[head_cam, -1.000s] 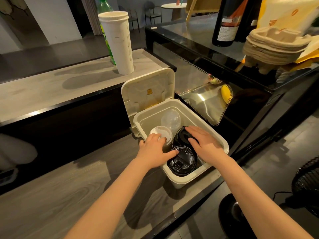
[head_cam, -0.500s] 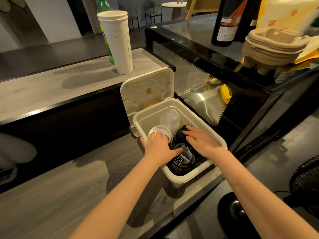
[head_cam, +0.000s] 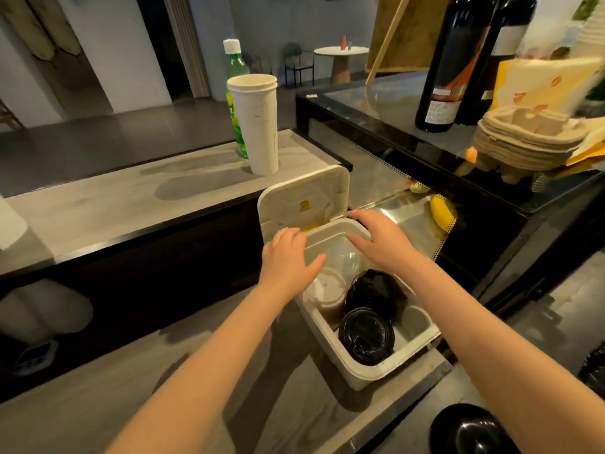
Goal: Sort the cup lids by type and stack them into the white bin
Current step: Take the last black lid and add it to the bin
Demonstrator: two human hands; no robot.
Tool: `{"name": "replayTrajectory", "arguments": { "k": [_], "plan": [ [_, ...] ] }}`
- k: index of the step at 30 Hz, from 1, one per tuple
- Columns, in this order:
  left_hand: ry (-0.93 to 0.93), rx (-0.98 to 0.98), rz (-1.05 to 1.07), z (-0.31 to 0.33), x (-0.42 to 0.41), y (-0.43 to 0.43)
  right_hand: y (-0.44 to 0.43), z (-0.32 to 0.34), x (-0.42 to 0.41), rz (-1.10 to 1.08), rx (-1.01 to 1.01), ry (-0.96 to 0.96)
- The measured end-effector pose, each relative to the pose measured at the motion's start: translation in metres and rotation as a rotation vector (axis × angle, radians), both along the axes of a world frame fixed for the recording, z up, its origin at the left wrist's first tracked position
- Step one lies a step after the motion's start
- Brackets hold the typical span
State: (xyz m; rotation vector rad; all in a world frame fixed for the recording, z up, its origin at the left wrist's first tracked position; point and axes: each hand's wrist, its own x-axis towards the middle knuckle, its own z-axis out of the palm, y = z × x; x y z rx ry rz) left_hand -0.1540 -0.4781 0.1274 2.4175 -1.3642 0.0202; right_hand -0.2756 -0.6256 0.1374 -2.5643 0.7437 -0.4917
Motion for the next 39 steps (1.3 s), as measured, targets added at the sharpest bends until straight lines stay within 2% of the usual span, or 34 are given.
{"name": "replayTrajectory", "arguments": {
  "k": [4, 10, 18, 24, 27, 34, 39],
  "plan": [
    [-0.05, -0.05, 0.063, 0.036, 0.034, -0.002, -0.02, 0.035, 0.039, 0.011, -0.114, 0.068],
    [-0.07, 0.061, 0.103, 0.076, 0.065, -0.022, -0.061, 0.07, 0.083, 0.089, -0.223, 0.233],
    [-0.043, 0.206, 0.246, 0.062, 0.074, -0.056, -0.1, 0.074, 0.11, 0.237, -0.225, 0.435],
    [-0.04, 0.099, 0.314, 0.058, 0.074, -0.066, -0.114, 0.077, 0.122, 0.336, -0.177, 0.445],
    [-0.01, 0.066, 0.35, 0.058, 0.069, -0.069, -0.116, 0.074, 0.125, 0.38, -0.086, 0.471],
    [0.281, 0.058, 0.442, 0.059, 0.064, -0.076, -0.117, 0.064, 0.126, 0.411, 0.042, 0.464],
    [0.332, -0.028, 0.502, 0.068, 0.06, -0.08, -0.119, 0.071, 0.123, 0.434, -0.004, 0.365]
  ]
}}
